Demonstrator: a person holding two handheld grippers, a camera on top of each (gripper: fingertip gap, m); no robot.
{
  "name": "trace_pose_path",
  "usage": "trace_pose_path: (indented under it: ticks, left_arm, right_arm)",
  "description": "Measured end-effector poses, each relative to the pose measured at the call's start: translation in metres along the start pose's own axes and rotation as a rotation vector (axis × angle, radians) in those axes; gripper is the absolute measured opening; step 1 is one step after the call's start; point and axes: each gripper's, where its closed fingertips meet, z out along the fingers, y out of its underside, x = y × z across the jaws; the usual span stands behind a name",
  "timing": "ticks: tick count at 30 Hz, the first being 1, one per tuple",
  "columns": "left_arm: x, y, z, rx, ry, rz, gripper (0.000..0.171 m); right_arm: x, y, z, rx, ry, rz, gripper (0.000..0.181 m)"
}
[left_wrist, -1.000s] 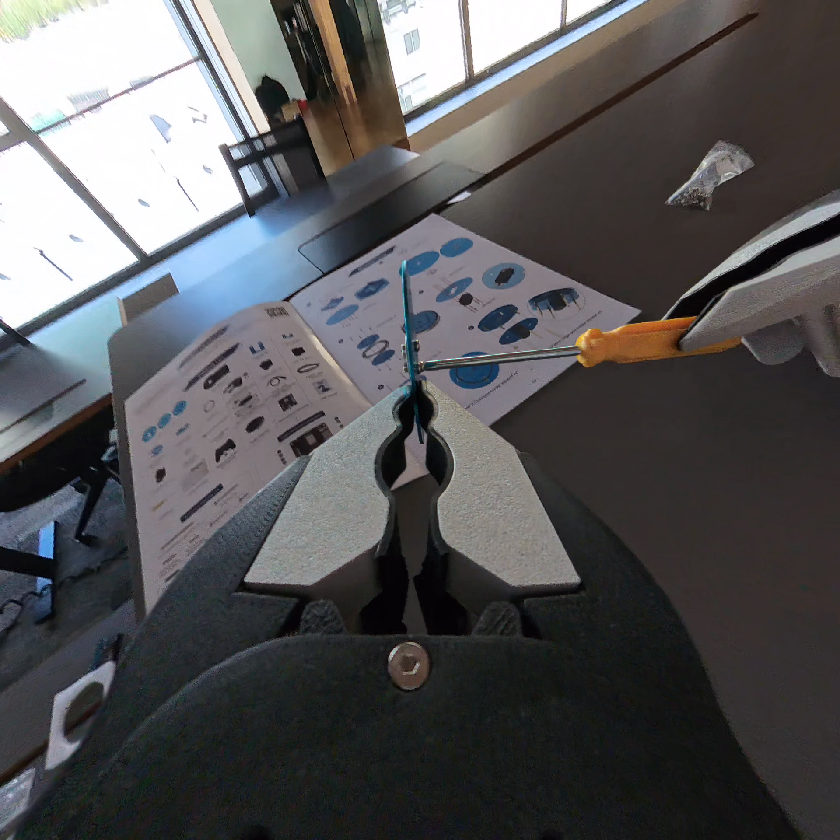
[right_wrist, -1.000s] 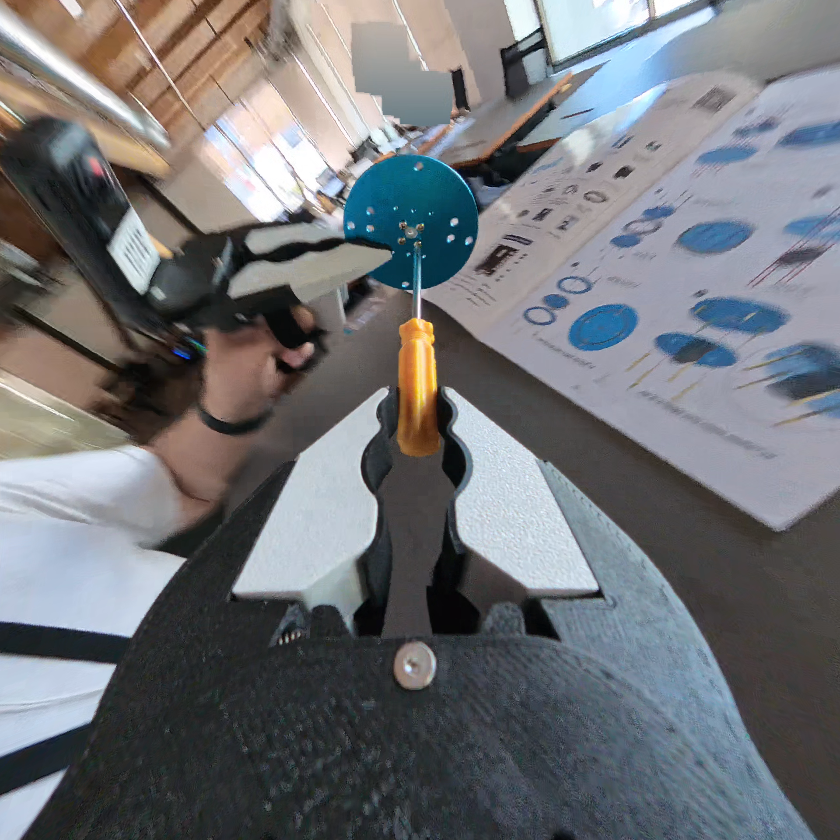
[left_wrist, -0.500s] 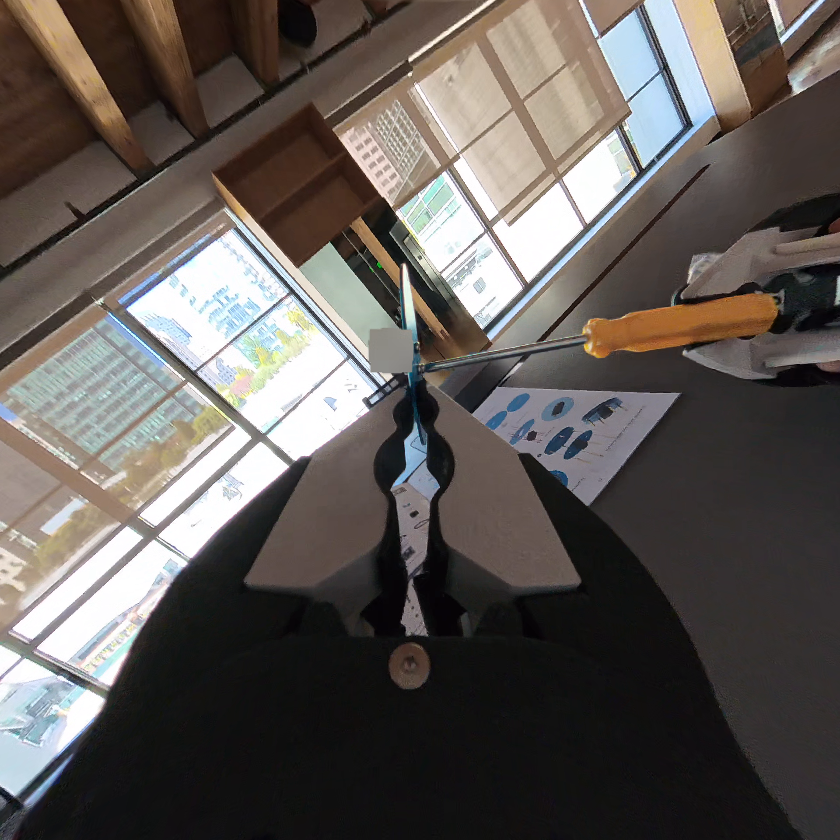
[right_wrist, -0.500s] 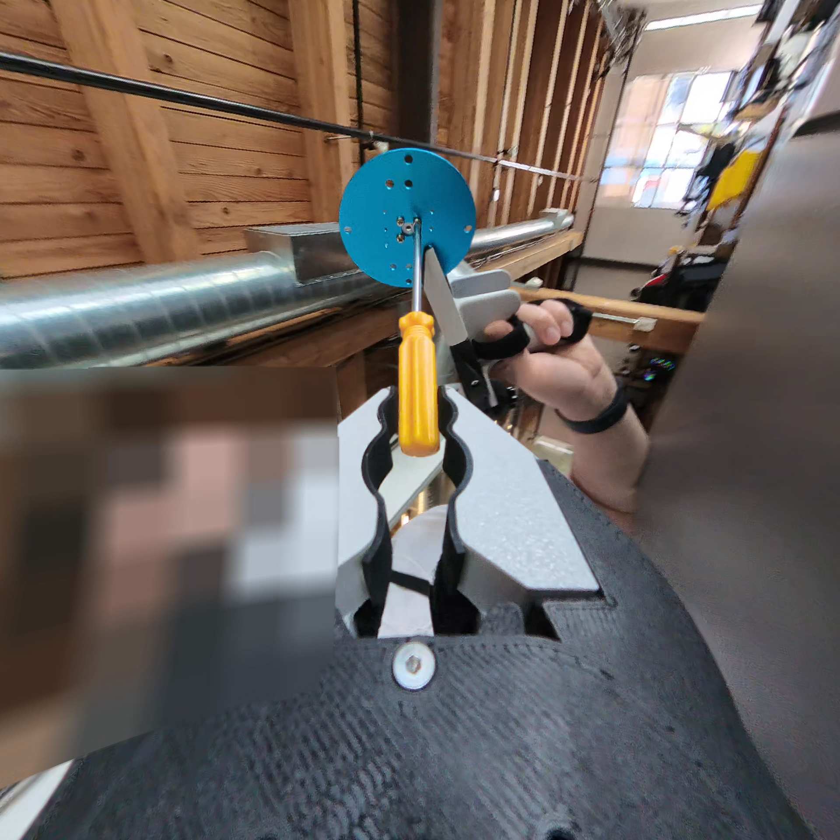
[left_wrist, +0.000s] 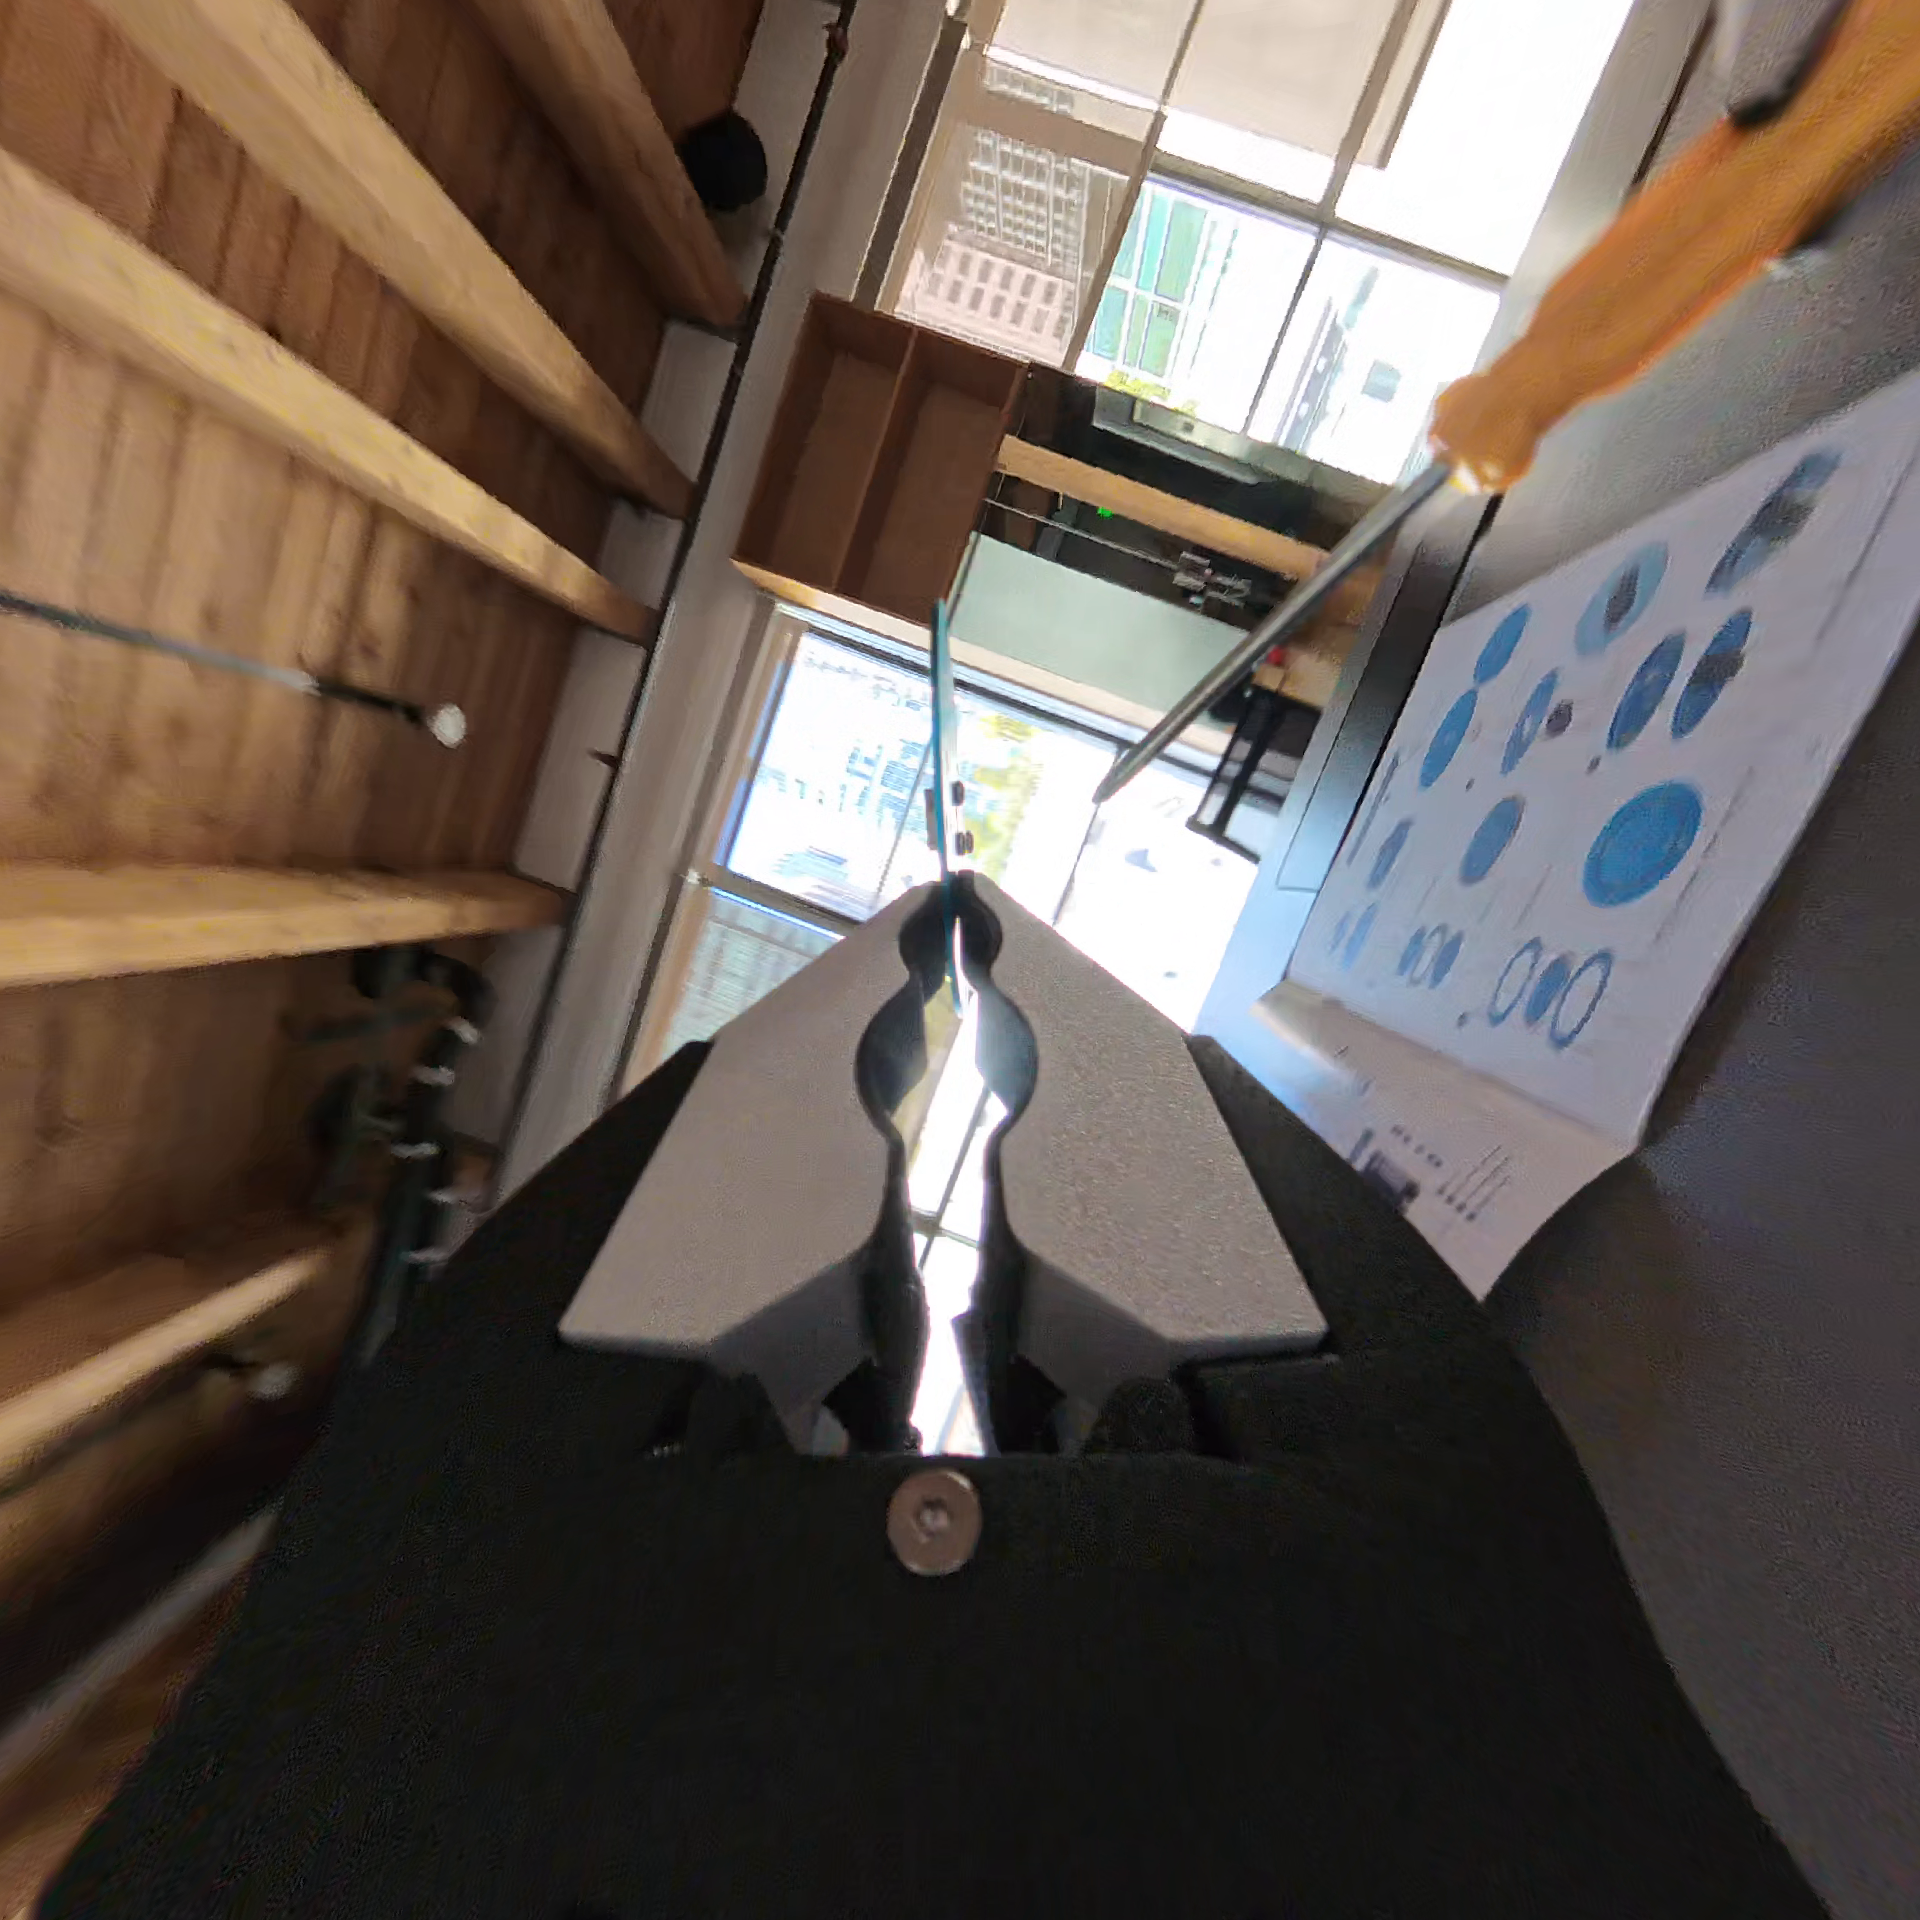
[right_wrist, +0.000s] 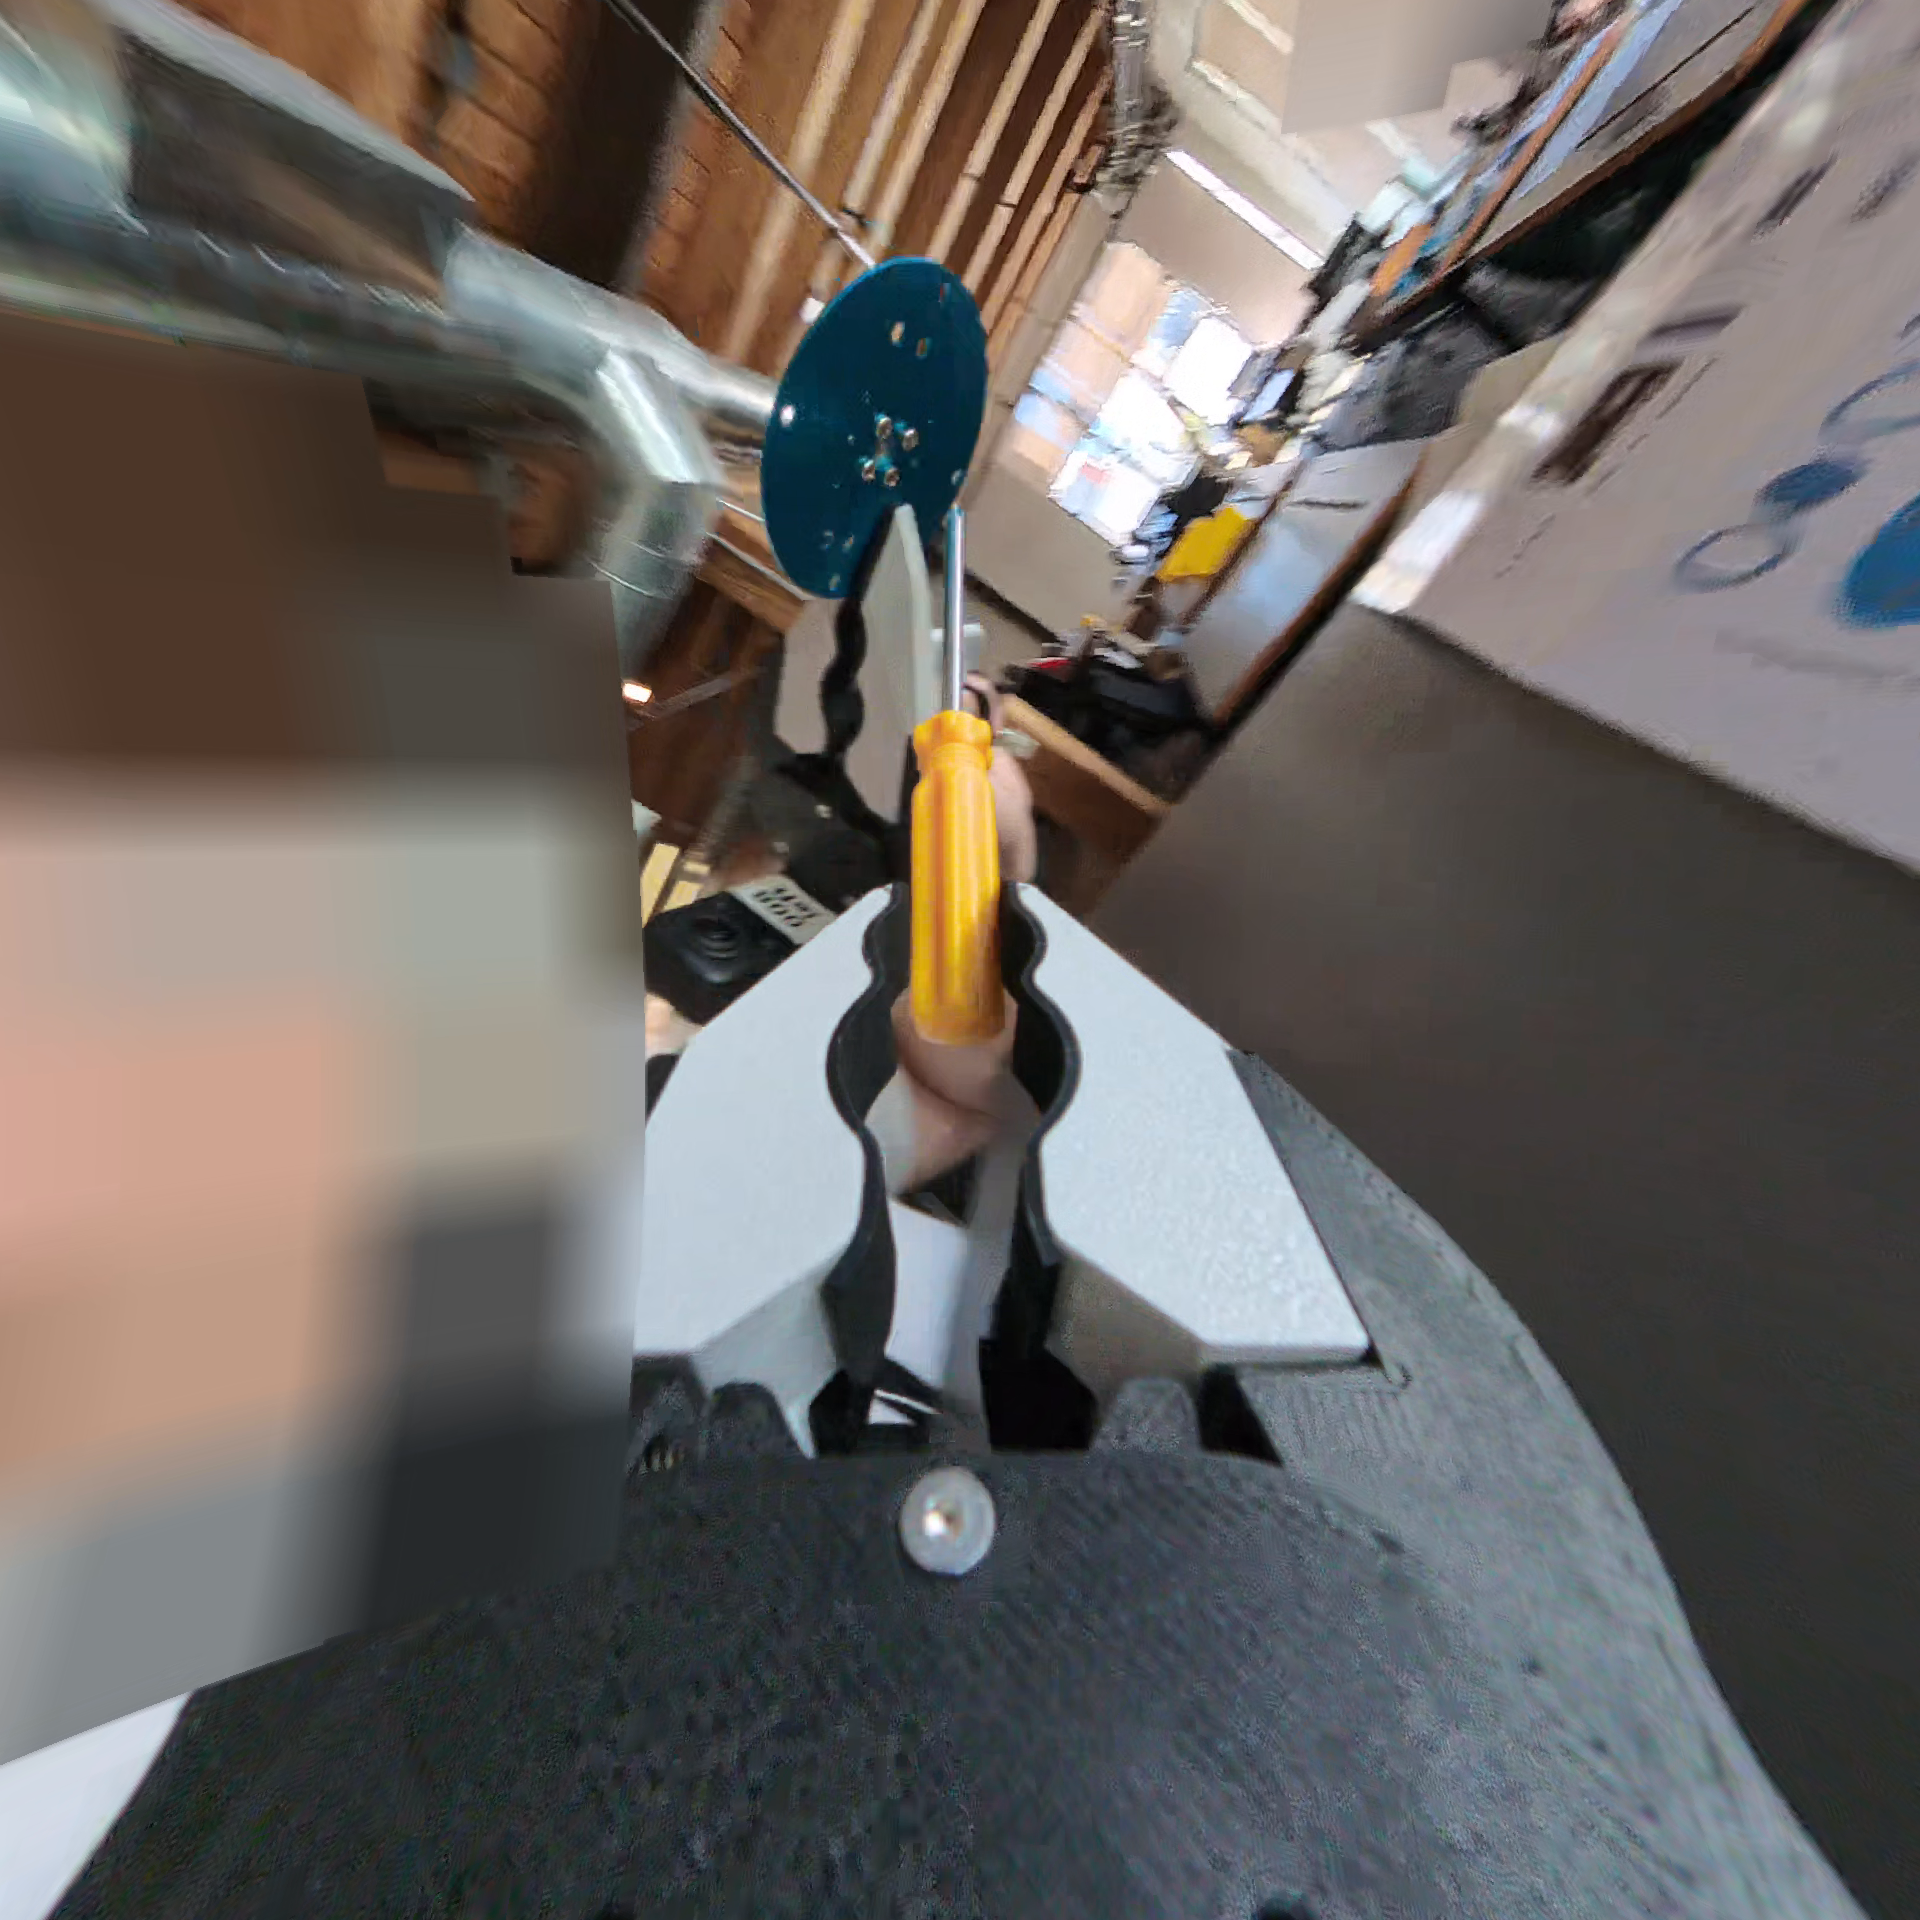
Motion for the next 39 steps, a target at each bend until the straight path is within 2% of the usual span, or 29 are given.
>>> trace_pose_path:
  ticks: [1, 3, 5, 13, 15, 16, 17, 19, 21, 23, 25, 27, 30, 33, 39]
  left_arm:
    - [0.005, -0.001, 0.0, 0.006, -0.004, 0.064, 0.0]
    - [0.012, -0.003, -0.001, 0.021, 0.016, 0.088, 0.0]
    - [0.013, -0.003, -0.001, 0.022, 0.025, 0.087, 0.0]
    - [0.019, -0.012, -0.008, 0.073, 0.012, 0.229, 0.0]
    - [0.021, -0.013, -0.008, 0.082, 0.018, 0.208, 0.0]
    - [0.021, -0.012, -0.006, 0.08, 0.038, 0.126, 0.0]
    - [0.022, -0.008, -0.003, 0.065, 0.087, -0.02, 0.0]
    - [0.023, 0.0, 0.005, 0.003, 0.221, -0.432, 0.0]
    - [0.031, 0.008, 0.01, -0.057, 0.384, -0.824, 0.0]
    - [0.049, 0.023, 0.013, -0.19, 0.528, -1.062, 0.0]
    - [0.077, 0.041, 0.01, -0.35, 0.651, -1.118, 0.0]
    - [0.096, 0.055, 0.006, -0.459, 0.704, -1.169, 0.0]
    - [0.109, 0.055, 0.0, -0.527, 0.812, -1.312, 0.0]
    - [0.116, 0.054, -0.008, -0.594, 0.892, -1.426, 0.0]
    - [0.127, 0.06, -0.012, -0.654, 0.937, -1.443, 0.0]
  right_arm:
    - [0.007, -0.003, -0.004, -0.012, 0.094, -0.1, 0.015]
    - [0.02, -0.01, -0.014, -0.024, 0.265, -0.265, 0.015]
    - [0.026, -0.015, -0.019, -0.029, 0.356, -0.369, 0.015]
    - [0.028, -0.021, -0.023, -0.053, 0.461, -0.597, 0.015]
    - [0.026, -0.021, -0.023, -0.059, 0.469, -0.632, 0.015]
    - [0.026, -0.021, -0.023, -0.065, 0.482, -0.656, 0.015]
    - [0.027, -0.023, -0.024, -0.071, 0.508, -0.699, 0.015]
    - [0.031, -0.029, -0.031, -0.094, 0.623, -0.843, 0.015]
    - [0.031, -0.037, -0.038, -0.135, 0.763, -1.059, 0.015]
    - [0.026, -0.04, -0.041, -0.211, 0.895, -1.296, 0.015]
    - [0.023, -0.037, -0.038, -0.3, 0.996, -1.492, 0.015]
    - [0.027, -0.025, -0.032, -0.393, 1.037, -1.614, 0.015]
    - [0.041, -0.009, -0.025, -0.525, 1.064, -1.721, 0.016]
    - [0.05, -0.006, -0.023, -0.604, 1.128, -1.87, 0.016]
    - [0.058, 0.004, -0.007, -0.7, 1.138, -2.055, 0.016]
